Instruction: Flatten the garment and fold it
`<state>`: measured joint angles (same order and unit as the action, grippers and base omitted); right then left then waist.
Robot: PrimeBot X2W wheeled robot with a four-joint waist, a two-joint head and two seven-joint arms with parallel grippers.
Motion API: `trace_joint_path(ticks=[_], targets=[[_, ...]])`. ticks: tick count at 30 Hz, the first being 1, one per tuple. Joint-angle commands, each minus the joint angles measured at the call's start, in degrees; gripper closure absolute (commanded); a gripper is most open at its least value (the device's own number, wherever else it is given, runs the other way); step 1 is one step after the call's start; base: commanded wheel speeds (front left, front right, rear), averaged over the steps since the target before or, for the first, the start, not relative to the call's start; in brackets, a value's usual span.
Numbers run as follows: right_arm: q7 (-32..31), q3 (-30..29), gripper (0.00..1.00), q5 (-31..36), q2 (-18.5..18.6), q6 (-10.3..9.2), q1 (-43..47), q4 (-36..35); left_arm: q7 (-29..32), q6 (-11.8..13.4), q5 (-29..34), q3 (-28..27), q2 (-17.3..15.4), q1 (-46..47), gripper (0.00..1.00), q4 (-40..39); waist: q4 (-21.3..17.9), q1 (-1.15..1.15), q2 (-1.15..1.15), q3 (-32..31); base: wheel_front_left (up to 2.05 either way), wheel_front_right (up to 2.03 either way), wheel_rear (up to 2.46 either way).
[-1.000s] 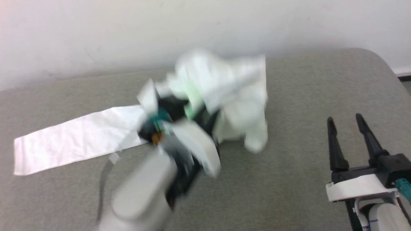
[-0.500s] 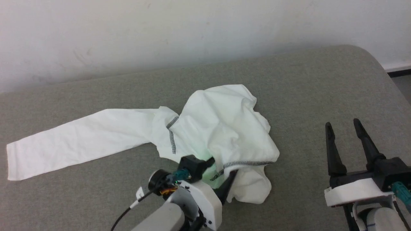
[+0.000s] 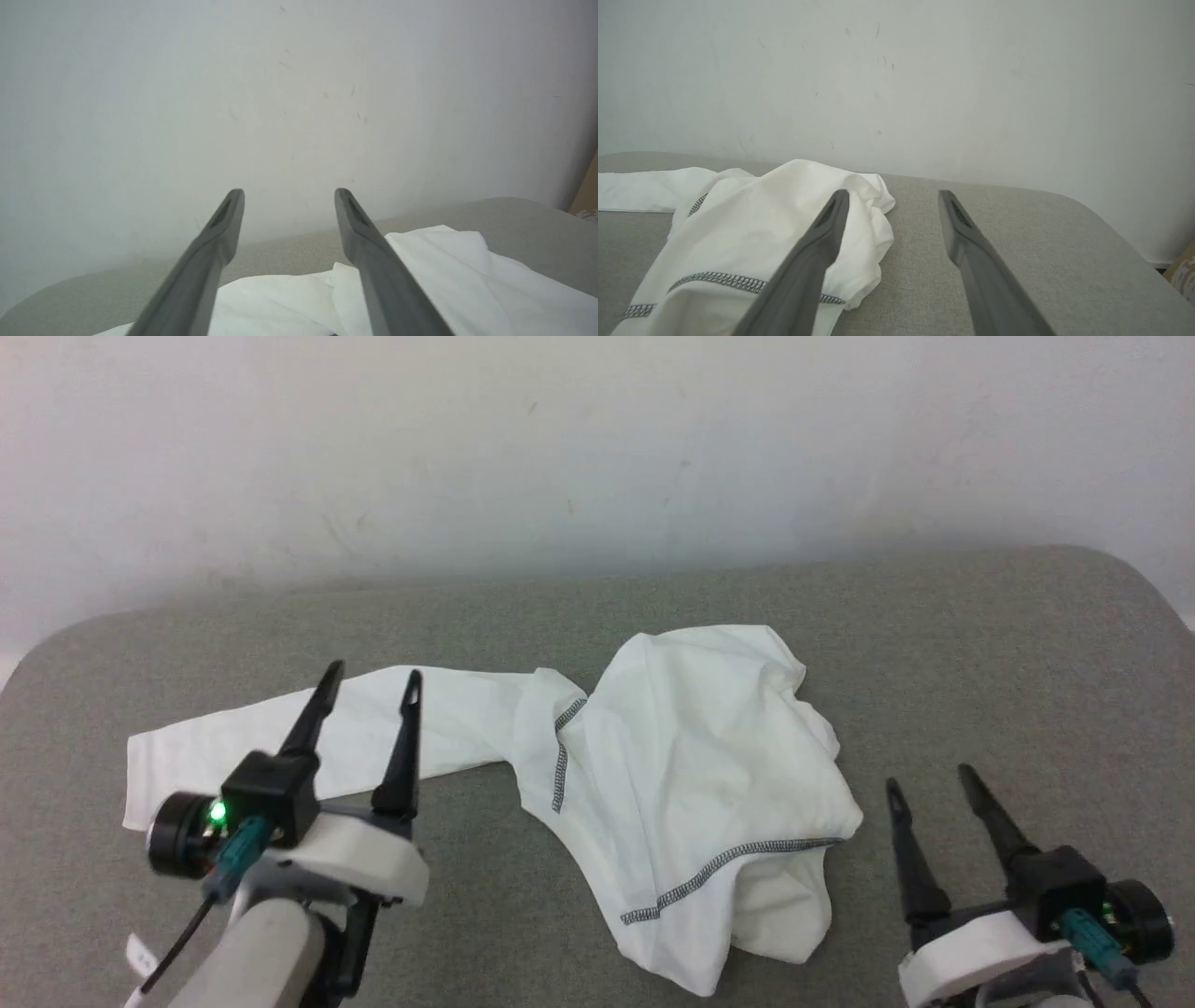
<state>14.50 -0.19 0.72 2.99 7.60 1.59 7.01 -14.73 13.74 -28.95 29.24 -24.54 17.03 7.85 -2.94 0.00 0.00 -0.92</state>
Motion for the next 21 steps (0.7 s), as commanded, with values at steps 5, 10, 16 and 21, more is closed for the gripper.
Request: trace_joint_path(ticks=[5,10,16,21], targets=[[-7.66,5.69,0.00,-2.46,1.42,-0.11,1.07,1.15,-0.25,2.68,5.38,-8.42,1.67,-12.57,0.00,-8.50,2.03,0.00,0.00,0.30,0.00,0.00,0.00],[-20.79,7.78,0.00,-7.53,3.65,-0.11,1.43,-0.62,-0.26,0.63,8.07,-12.52,4.90,-17.93,0.00,-10.67,3.99,0.00,0.00,1.57,0.00,0.00,0.00],[-36.98,7.14,0.00,-12.11,4.32,-0.11,1.11,-2.00,-0.26,-3.33,10.95,-14.83,7.36,-16.29,0.00,-10.16,6.92,0.00,0.00,4.30,0.00,0.00,0.00],[-44.96,7.67,0.00,-14.14,3.33,-0.11,-1.05,2.55,-0.27,-5.99,12.59,-15.65,9.42,-14.71,0.00,-8.04,8.95,0.00,0.00,6.91,0.00,0.00,0.00]])
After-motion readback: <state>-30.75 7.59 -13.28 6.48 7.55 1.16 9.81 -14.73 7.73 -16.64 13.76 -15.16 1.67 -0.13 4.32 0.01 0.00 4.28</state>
